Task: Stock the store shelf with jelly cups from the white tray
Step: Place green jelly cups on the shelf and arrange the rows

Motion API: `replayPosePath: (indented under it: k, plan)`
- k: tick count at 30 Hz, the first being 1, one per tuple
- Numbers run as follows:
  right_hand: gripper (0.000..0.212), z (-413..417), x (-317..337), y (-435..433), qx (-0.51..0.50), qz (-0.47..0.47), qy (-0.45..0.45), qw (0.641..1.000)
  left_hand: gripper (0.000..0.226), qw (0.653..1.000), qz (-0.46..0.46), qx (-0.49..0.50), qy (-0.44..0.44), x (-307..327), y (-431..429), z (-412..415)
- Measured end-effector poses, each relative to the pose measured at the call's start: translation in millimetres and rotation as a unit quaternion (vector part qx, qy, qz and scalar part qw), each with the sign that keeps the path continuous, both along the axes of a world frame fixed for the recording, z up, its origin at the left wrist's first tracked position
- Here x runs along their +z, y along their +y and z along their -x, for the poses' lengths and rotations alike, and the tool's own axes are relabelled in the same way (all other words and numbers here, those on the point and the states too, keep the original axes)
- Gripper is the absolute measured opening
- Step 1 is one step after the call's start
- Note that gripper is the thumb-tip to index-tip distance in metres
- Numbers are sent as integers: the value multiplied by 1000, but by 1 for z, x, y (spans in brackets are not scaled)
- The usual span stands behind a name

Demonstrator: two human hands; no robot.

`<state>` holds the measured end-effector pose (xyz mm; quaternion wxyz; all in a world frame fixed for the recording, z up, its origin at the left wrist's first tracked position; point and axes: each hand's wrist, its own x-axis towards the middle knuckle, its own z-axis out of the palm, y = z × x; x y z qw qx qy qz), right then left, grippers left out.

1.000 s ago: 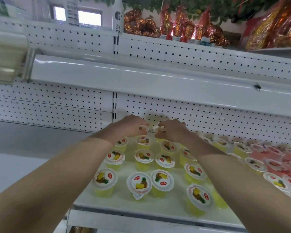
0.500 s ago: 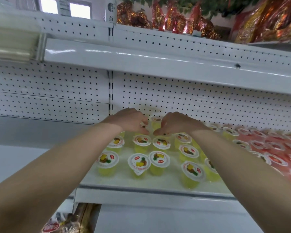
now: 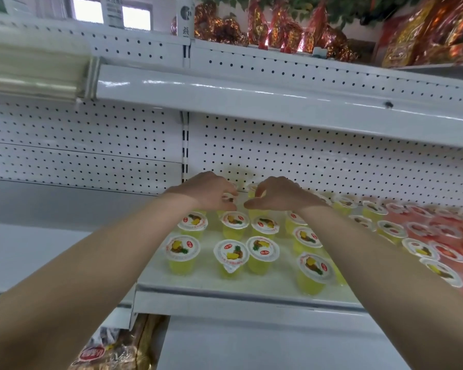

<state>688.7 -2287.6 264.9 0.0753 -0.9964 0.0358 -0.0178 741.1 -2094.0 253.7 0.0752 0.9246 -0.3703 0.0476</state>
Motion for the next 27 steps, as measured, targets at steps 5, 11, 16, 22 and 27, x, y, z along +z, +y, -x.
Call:
replayPosePath:
  k: [5, 11, 16, 22, 27]
  plan:
    - [51, 20, 6, -6, -12, -23, -32, 999, 33, 995, 97, -17, -5, 7, 10, 16]
    - [46, 52, 15, -2, -14, -27, 7, 1000, 51, 996, 33, -40, 77, 12, 14, 46]
    - [54, 72, 19, 6, 0, -22, 63, 998, 47, 999, -8, -46, 19, 1, 10, 53]
    - [56, 74, 13, 18, -3, 21, 49, 999, 44, 999, -9, -32, 3, -2, 17, 54]
    - [56, 68, 8, 26, -17, 18, 20, 999, 45, 1000, -13, -13, 3, -2, 27, 53]
